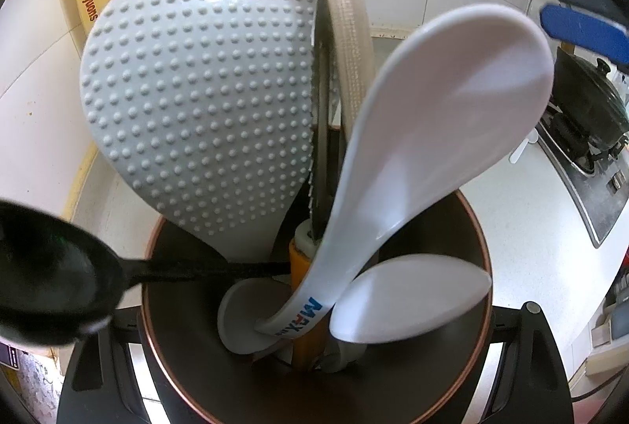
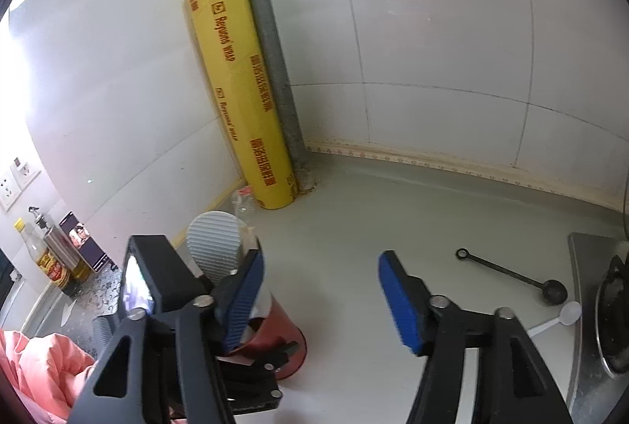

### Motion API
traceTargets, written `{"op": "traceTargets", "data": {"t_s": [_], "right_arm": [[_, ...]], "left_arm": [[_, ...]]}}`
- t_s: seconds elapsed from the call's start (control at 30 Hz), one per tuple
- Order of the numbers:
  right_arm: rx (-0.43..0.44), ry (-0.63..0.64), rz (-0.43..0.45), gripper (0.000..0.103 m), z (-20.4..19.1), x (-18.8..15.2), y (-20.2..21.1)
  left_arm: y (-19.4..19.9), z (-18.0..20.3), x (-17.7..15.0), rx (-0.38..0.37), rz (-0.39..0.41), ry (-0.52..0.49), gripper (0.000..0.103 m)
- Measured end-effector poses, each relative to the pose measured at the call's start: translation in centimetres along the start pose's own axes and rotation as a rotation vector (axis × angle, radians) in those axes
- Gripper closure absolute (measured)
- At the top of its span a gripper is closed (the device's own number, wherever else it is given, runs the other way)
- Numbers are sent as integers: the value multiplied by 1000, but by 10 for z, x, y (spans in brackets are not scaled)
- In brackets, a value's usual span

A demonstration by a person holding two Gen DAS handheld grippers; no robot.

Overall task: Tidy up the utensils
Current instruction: 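Move the open right gripper to the black ladle on the counter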

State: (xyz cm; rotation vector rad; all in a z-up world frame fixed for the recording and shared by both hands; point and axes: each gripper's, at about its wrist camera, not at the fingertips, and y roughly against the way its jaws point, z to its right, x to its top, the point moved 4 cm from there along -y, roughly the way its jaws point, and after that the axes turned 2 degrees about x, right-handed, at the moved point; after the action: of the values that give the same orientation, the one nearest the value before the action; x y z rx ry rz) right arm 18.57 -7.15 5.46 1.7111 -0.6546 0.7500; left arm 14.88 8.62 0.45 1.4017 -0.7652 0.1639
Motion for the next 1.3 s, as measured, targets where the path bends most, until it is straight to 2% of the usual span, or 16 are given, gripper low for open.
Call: {"op": "traceTargets", "data": {"t_s": [0.37, 0.7, 0.93, 1.07, 1.3], "right_arm": [[-49, -64, -8, 0, 28, -6, 0], [-102, -96, -26, 0, 48, -19, 0], [-164, -102, -8, 0, 75, -28, 2], [-242, -137, -9, 0, 111, -40, 0], [-359, -275, -99, 0, 203, -78, -3]], "left_arm": [[17, 1, 18, 18, 63, -11, 13], [22, 4, 10, 23, 72, -7, 13], [19, 3, 9, 26, 76, -3, 13], [19, 3, 9, 27, 79, -3, 13], [15, 0, 9, 46, 79, 18, 13]]}}
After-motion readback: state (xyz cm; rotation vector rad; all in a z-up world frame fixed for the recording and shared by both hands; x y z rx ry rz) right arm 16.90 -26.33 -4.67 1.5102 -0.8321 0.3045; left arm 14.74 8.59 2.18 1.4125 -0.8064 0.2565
